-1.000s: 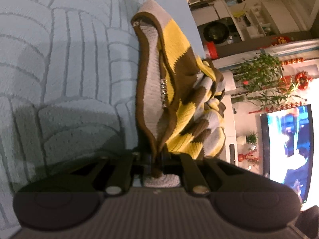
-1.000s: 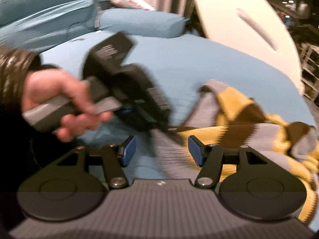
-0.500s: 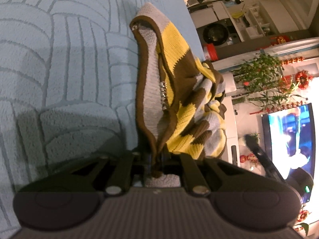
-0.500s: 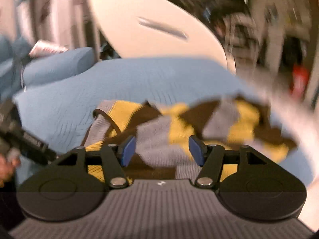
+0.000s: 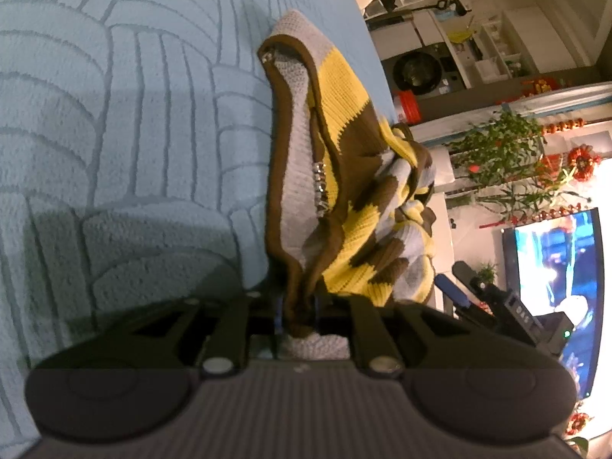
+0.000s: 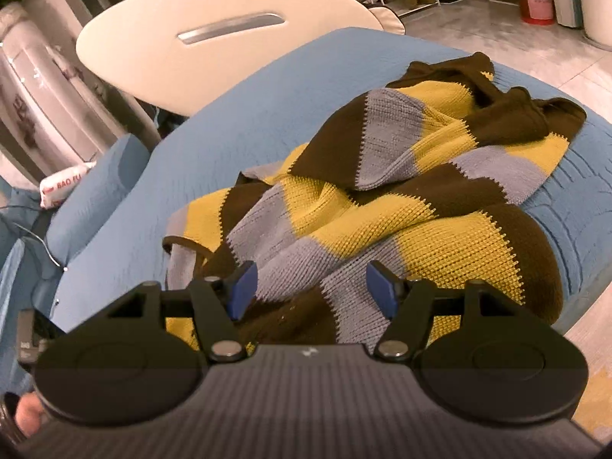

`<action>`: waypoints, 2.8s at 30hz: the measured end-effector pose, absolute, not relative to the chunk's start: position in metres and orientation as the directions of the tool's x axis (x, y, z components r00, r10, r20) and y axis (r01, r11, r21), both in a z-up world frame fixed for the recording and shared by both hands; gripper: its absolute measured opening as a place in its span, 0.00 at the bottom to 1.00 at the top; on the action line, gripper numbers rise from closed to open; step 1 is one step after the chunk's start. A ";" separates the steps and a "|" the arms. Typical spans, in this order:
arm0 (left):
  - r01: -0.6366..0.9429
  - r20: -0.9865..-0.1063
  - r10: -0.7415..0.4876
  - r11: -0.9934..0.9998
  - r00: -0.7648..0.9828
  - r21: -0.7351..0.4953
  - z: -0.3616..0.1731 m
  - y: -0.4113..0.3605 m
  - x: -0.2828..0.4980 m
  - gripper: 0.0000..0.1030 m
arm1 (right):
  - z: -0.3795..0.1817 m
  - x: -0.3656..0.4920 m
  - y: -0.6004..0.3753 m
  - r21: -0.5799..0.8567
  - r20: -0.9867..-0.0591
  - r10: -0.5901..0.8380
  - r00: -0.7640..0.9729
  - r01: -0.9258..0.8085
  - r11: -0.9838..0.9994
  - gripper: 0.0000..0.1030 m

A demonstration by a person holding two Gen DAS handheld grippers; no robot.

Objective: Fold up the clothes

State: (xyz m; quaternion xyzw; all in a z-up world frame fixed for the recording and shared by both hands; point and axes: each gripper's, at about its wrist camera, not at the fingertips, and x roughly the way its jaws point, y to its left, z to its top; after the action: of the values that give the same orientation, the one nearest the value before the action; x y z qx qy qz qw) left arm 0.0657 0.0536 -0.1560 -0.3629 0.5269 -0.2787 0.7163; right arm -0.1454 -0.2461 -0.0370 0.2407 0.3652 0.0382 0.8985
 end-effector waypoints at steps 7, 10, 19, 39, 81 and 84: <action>0.007 -0.548 -0.785 0.574 0.290 -0.819 -0.158 0.054 0.068 0.20 | -0.035 -0.146 -0.246 0.457 -0.642 0.241 0.728 0.111 0.882 0.65; 0.000 -0.545 -0.786 0.569 0.292 -0.822 -0.159 0.054 0.068 0.22 | -0.036 -0.145 -0.246 0.457 -0.645 0.242 0.724 0.112 0.882 0.65; -0.002 -0.541 -0.789 0.565 0.291 -0.825 -0.166 0.054 0.074 0.23 | -0.037 -0.143 -0.244 0.449 -0.653 0.241 0.718 0.110 0.887 0.65; -0.006 -0.536 -0.793 0.559 0.288 -0.829 -0.163 0.052 0.071 0.28 | -0.037 -0.142 -0.245 0.453 -0.654 0.245 0.716 0.111 0.885 0.65; -0.009 -0.530 -0.796 0.552 0.292 -0.834 -0.163 0.045 0.061 0.31 | -0.038 -0.141 -0.246 0.464 -0.653 0.251 0.715 0.115 0.878 0.65; -0.008 -0.530 -0.797 0.552 0.290 -0.834 -0.162 0.051 0.064 0.31 | -0.038 -0.141 -0.245 0.465 -0.653 0.252 0.714 0.115 0.878 0.65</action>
State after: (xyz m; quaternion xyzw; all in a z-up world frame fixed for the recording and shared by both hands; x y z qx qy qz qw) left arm 0.0639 0.0506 -0.1618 -0.3821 0.5264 -0.2793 0.7063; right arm -0.1411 -0.2454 -0.0383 0.2441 0.3759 0.0381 0.8931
